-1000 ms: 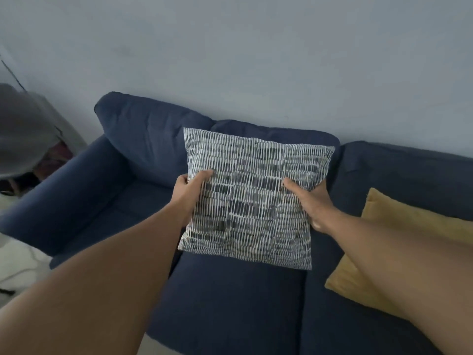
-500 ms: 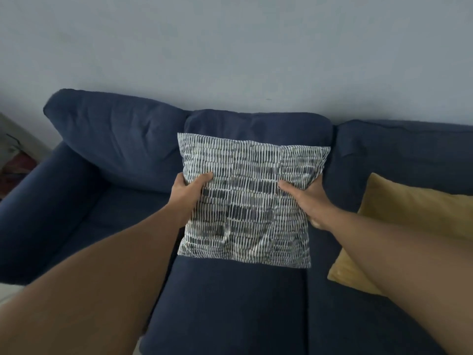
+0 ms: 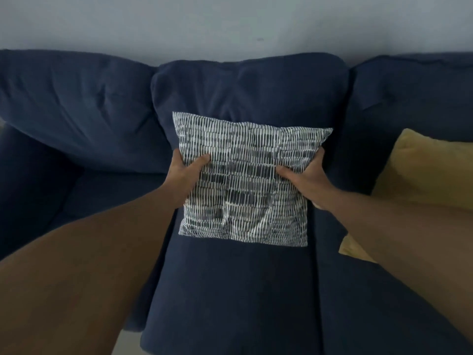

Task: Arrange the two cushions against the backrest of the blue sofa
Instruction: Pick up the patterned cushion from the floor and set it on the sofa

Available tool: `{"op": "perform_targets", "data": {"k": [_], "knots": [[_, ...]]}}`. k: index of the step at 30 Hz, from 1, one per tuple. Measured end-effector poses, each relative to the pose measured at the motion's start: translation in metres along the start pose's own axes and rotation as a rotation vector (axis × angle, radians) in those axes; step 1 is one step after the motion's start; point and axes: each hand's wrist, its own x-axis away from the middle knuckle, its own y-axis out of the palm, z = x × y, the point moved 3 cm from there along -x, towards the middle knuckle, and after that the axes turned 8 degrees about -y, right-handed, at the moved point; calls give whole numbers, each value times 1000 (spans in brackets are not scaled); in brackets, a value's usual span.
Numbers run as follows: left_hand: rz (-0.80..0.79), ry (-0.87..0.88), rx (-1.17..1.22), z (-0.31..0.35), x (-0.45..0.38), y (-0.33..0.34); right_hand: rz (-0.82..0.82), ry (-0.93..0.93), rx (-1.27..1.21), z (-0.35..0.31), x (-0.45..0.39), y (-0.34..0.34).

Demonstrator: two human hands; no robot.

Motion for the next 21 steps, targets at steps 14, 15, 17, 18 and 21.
{"op": "perform_targets", "data": {"k": [14,15,17,18,21], "knots": [[71,174,-31,-46,-79,12,187,-109,75,45,-52,21],[95,212,-20,-47,-82,12,252,-145,50,44,-52,20],[148,243,20,-42,-88,11,354,-181,10,39,-52,17],[172,241,41,-37,-91,10,376,-186,13,37,-52,15],[248,253,10,-18,-101,9,398,-166,75,32,-58,12]]}}
